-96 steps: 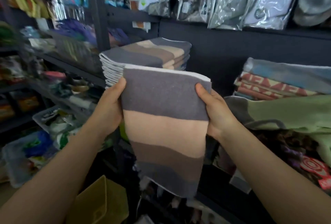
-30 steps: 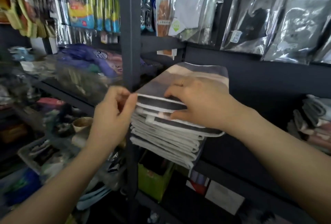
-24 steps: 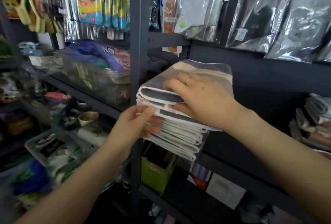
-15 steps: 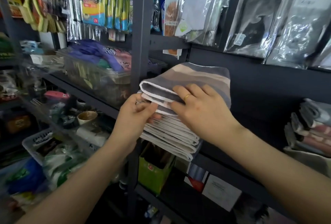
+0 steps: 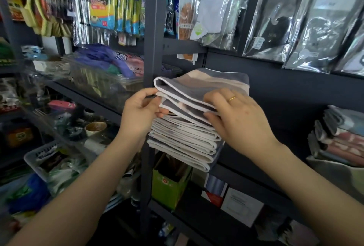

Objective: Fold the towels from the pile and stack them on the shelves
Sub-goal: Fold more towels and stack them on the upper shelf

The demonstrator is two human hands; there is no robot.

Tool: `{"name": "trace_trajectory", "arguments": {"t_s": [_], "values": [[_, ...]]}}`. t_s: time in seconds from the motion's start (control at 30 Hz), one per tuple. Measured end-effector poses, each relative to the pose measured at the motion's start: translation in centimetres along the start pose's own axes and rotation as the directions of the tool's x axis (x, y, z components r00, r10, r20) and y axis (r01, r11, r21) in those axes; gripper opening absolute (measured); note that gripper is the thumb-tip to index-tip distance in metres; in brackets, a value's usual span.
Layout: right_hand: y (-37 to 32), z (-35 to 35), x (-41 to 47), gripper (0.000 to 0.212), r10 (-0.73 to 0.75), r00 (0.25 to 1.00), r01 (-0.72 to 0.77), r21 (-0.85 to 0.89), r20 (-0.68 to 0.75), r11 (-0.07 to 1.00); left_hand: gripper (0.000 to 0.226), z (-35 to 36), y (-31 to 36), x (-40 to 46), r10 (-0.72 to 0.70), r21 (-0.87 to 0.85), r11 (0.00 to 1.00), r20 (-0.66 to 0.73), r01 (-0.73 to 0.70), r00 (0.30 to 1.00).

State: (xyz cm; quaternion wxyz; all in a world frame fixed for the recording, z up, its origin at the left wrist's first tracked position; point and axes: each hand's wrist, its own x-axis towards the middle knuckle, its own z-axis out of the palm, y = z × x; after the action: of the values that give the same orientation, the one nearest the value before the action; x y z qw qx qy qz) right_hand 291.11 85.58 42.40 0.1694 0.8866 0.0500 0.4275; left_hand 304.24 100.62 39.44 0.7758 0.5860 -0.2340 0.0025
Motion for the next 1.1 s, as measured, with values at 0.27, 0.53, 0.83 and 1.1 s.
{"name": "trace_trajectory", "arguments": {"t_s": [0.27,0.53,0.83,1.1], "values": [[1.2,-0.9,-1.0,0.017,0.151,0.988,-0.149,0.048,-0.028,0.988,0.022,-0.1,0.3,0.9,0.064,0.026,0.998,0.043,-0.066,0.997],[1.7,0.0,-3.4,0.032,0.089,0.994,-0.101,0.261,0.057,0.960,0.037,0.4,0.9,1.6,-0.247,-0.157,0.957,0.002,0.244,0.969],[4.0,0.3,-1.3,0.026,0.147,0.989,-0.136,0.227,-0.032,0.964,0.019,2.0,5.3,6.2,0.097,0.280,0.955,0.030,-0.101,0.995],[4.9,0.1,4.9,0.017,0.326,0.945,-0.302,0.432,0.018,0.850,0.029,0.8,3.0,5.2,0.399,0.781,0.372,0.353,-0.501,0.846]]}}
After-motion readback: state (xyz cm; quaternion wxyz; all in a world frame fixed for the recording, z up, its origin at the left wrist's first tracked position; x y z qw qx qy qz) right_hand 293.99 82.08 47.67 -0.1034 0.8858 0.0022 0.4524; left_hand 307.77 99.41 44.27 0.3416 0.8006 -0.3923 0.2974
